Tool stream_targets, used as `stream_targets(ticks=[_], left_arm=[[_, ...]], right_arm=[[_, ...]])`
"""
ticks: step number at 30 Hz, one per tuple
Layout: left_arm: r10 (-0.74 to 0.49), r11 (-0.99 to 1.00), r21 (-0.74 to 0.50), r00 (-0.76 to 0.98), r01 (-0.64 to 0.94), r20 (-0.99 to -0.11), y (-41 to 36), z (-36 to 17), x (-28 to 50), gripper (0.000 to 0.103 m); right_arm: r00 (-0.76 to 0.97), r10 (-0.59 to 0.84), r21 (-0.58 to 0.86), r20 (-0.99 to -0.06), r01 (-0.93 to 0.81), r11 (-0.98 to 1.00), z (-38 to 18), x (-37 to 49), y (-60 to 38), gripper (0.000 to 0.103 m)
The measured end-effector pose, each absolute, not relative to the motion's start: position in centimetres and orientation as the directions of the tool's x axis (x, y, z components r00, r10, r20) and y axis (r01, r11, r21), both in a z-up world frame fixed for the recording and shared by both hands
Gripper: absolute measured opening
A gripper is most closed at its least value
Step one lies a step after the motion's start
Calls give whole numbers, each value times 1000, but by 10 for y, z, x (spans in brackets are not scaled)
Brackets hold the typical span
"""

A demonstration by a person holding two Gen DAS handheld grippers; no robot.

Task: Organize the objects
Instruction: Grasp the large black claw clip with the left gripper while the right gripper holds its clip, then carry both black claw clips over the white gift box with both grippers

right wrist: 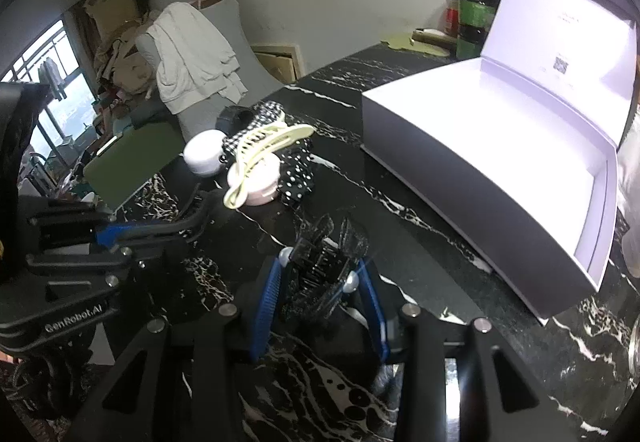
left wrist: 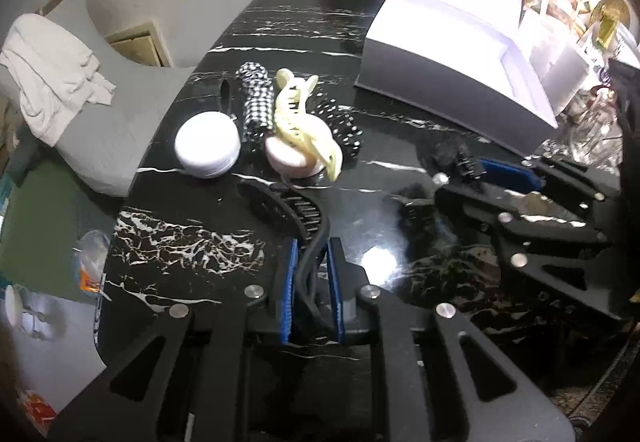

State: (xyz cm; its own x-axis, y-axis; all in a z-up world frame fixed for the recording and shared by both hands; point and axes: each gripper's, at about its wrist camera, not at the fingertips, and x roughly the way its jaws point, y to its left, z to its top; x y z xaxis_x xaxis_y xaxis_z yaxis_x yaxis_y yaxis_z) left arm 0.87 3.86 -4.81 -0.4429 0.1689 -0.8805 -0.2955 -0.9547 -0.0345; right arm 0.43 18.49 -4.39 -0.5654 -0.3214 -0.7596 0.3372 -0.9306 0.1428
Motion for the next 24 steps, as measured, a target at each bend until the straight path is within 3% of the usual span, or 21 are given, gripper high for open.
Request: stream_targets(ticks=[24], left_arm=[[154, -960, 6, -545, -281, -824, 31, 4, 3, 14]], right_arm=[[-604, -408, 106, -685, 471, -876, 11, -4, 168, 36]])
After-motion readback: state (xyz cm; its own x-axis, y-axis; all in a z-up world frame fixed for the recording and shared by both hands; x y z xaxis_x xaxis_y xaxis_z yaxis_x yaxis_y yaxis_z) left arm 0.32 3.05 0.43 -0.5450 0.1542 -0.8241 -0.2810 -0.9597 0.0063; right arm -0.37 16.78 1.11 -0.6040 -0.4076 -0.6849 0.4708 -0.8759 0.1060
